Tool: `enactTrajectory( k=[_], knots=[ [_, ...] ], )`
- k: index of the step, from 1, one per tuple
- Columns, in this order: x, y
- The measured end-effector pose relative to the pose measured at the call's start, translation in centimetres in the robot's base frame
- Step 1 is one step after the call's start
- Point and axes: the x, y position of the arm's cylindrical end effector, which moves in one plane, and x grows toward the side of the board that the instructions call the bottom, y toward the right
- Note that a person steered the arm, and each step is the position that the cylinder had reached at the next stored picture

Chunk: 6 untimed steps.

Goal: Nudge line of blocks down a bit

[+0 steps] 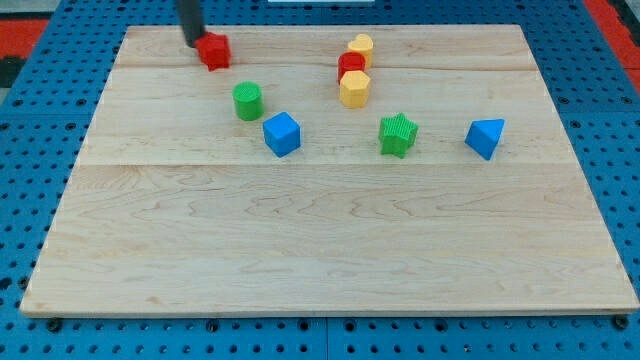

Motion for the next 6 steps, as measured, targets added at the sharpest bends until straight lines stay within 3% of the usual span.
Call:
enactTrajectory(
  k=[2,3,4,5,6],
  knots=[
    [3.5,6.1],
    [0.1,10.0],
    [-3.5,18.9],
    [-3.9,25.5],
    [-2.2,22.7]
  ],
)
